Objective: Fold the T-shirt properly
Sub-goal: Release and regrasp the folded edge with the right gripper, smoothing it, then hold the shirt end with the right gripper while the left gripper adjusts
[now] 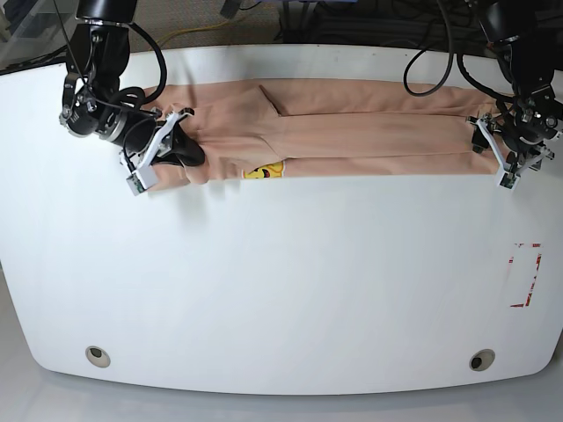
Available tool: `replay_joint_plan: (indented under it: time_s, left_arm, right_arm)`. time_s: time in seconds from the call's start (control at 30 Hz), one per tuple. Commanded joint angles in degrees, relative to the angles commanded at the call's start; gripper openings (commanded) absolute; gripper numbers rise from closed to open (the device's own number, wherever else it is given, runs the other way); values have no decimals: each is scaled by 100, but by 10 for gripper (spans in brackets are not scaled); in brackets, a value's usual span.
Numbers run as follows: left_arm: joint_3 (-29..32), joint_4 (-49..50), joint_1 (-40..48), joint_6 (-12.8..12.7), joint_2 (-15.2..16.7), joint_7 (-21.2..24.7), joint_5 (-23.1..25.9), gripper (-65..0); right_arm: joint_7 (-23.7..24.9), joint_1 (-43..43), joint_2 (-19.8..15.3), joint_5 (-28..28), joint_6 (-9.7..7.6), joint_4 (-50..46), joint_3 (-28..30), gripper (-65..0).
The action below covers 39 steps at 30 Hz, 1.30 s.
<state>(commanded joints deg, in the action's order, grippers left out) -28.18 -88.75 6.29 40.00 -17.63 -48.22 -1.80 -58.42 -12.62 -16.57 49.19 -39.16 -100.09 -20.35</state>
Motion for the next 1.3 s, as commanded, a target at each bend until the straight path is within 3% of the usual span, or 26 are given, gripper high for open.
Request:
replay_joint_plan:
  time_s: [0.27, 0.3, 0.47, 0.53, 0.77, 0.97, 1.13, 1.3]
  left_arm:
    - [9, 0, 0, 0, 0, 0, 0, -243]
    - [9, 0, 0, 0, 0, 0, 0, -243]
    - [9, 0, -26, 0, 18, 0, -35, -243]
    - [9, -18, -35, 0, 26, 0, -44, -243]
    - [-35, -62, -325, 0, 35, -35, -571, -242]
    - [-387, -281, -352, 0, 0, -53, -1160, -236]
    - [-668, -466, -334, 0, -9, -440, -1582, -235]
    - [-1125, -440, -352, 0, -123, -976, -2013, -232]
  right_arm:
    - [9, -369, 35, -35, 18, 114, -316, -650]
    - [9, -387, 35, -35, 18, 149, -316, -623]
    - [9, -563, 26, 18, 18, 88, -624, -239]
    - [9, -615, 44, -9, 18, -202, -826, -168]
    - [-9, -721, 132, 18, -35, -1081, -791, -163]
    - [0, -615, 220, -53, 18, -1037, 123, -163]
    - [35, -580, 378, -545, 9, -563, 510, -163]
    - [220, -404, 571, -1424, -35, -141, 686, -163]
